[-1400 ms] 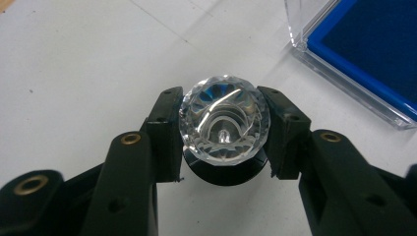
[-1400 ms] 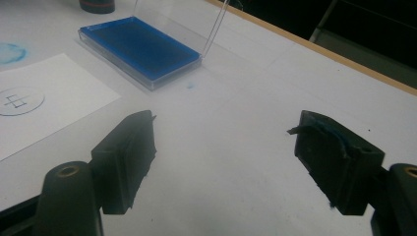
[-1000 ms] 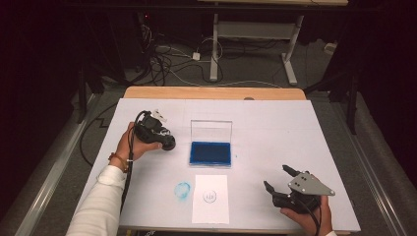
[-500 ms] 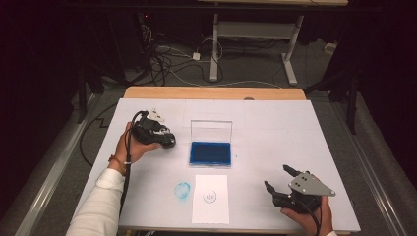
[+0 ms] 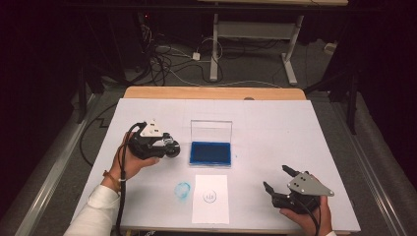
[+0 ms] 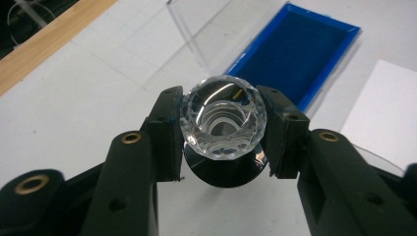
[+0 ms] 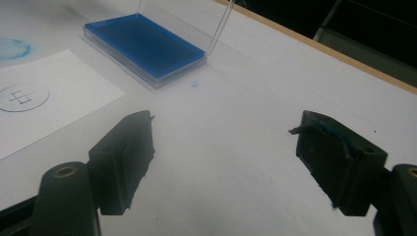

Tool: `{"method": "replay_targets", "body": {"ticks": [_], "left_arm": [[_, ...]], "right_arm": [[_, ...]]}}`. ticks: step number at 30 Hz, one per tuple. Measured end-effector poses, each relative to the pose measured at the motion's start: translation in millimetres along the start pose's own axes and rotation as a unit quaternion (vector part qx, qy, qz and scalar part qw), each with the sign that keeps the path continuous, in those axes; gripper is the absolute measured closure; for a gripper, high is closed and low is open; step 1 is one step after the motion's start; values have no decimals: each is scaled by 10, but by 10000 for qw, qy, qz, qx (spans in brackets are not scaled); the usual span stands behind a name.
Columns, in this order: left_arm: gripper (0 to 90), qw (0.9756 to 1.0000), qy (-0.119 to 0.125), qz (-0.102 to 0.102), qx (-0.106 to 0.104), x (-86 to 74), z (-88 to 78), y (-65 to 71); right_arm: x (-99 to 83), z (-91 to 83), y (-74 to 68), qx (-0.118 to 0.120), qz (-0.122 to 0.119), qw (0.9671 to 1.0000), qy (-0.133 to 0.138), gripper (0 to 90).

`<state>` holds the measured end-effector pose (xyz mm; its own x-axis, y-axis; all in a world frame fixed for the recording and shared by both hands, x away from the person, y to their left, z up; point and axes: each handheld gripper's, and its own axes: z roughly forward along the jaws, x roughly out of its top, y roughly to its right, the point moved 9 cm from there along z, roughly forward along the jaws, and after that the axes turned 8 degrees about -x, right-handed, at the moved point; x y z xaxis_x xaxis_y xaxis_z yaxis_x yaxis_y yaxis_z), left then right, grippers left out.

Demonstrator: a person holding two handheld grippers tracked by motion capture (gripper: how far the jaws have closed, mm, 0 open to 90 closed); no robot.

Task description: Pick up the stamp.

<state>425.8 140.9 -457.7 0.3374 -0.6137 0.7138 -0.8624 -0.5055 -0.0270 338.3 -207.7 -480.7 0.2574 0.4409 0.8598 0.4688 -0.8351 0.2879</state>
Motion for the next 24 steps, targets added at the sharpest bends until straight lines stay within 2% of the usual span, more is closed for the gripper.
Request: {"method": "replay_targets", "body": {"ticks": [7, 11, 16, 22, 24], "left_arm": [[545, 9994, 127, 307, -51, 58, -63, 249], [545, 9989, 210, 411, -73, 86, -91, 354], [545, 9980, 368, 468, -216, 128, -115, 469], [545, 9966, 338, 627, -421, 148, -71, 602], [545, 9962, 306, 692, -432, 151, -51, 633]], "right_arm": [[7, -7, -9, 4, -42, 10000, 14, 222], [18, -11, -10, -3, -52, 10000, 35, 222], [31, -10, -5, -1, -64, 10000, 64, 220], [23, 27, -9, 44, -37, 10000, 20, 217], [19, 36, -15, 54, -34, 10000, -5, 216]]}}
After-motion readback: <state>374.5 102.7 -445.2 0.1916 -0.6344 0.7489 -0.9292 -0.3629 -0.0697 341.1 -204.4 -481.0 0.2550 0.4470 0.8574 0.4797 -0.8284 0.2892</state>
